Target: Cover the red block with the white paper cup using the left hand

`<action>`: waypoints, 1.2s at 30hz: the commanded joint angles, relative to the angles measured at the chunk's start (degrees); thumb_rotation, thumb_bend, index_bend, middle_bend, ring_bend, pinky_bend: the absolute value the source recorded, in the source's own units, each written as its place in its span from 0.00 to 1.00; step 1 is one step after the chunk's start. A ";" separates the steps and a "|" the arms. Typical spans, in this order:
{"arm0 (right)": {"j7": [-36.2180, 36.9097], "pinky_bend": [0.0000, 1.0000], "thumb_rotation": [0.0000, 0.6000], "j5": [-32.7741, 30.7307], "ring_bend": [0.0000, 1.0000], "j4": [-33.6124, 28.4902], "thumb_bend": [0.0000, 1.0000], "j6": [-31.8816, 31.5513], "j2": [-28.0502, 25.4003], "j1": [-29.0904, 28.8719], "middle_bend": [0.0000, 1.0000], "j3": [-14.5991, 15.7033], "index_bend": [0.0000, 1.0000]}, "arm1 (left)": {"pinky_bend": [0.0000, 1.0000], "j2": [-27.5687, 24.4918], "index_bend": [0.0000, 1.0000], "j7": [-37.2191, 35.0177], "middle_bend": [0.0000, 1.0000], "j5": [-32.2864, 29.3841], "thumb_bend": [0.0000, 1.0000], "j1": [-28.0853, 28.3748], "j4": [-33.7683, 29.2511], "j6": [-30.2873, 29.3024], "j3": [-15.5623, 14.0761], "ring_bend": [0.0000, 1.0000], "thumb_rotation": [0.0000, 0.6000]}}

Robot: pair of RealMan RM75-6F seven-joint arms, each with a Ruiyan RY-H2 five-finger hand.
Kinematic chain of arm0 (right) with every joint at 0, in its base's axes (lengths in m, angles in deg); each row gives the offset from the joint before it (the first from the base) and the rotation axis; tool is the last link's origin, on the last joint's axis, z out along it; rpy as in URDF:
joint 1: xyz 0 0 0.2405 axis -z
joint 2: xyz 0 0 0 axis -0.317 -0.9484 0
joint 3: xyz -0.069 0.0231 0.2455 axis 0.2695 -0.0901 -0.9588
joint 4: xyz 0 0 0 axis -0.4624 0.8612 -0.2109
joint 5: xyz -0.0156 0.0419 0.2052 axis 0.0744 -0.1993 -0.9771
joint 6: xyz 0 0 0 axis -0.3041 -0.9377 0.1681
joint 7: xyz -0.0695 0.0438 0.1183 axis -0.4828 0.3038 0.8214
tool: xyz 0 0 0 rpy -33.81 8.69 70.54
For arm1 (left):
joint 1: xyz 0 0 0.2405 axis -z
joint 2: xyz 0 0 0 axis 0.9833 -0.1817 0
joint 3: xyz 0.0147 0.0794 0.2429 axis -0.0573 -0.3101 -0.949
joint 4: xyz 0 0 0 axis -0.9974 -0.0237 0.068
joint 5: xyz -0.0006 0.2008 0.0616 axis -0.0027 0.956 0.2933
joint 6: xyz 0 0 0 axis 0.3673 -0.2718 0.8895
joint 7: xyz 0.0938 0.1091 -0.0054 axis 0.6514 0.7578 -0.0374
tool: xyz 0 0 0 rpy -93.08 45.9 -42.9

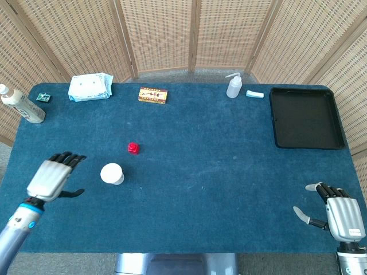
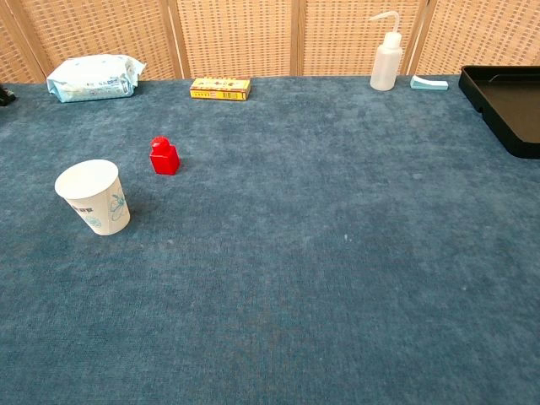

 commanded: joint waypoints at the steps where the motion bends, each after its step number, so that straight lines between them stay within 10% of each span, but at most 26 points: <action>1: 0.41 0.41 0.22 -0.32 0.44 0.01 0.27 -0.19 -0.31 0.19 0.41 -0.18 0.37 | 0.23 2.17 0.18 6.73 0.18 -4.43 0.17 4.61 -0.69 5.14 1.23 0.11 0.55; 10: 1.71 0.41 0.21 -1.03 0.44 0.06 0.27 -0.86 -0.89 0.79 0.41 -0.67 0.37 | 0.19 8.03 0.18 17.30 0.13 -12.02 0.17 9.40 -0.55 6.73 0.70 0.04 0.63; 36: 3.21 0.41 0.22 -2.28 0.44 -1.68 0.27 -2.37 -3.02 3.15 0.41 -0.86 0.37 | 0.19 17.50 0.26 17.77 0.13 -21.68 0.20 15.32 6.39 6.56 -1.37 0.04 0.63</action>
